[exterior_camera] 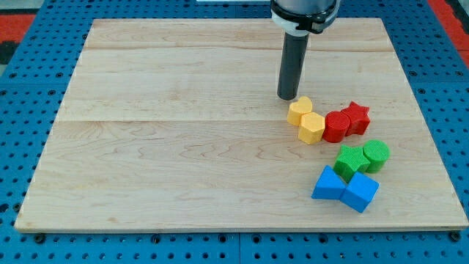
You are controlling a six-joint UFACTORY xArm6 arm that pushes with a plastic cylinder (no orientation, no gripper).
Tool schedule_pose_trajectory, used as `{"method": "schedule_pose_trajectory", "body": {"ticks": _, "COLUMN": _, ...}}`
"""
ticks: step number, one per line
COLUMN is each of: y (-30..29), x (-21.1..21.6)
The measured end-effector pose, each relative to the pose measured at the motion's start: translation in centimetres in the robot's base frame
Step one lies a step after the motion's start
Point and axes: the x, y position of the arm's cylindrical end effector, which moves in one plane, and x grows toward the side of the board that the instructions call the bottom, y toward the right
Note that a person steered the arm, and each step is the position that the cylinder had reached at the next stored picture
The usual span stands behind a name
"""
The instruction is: Point your arm at the red star
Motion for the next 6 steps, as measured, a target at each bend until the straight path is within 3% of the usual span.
{"method": "schedule_pose_trajectory", "body": {"ticks": 5, "y": 1.0, "x": 0.0}}
{"method": "schedule_pose_trajectory", "body": {"ticks": 6, "y": 4.3, "x": 0.0}}
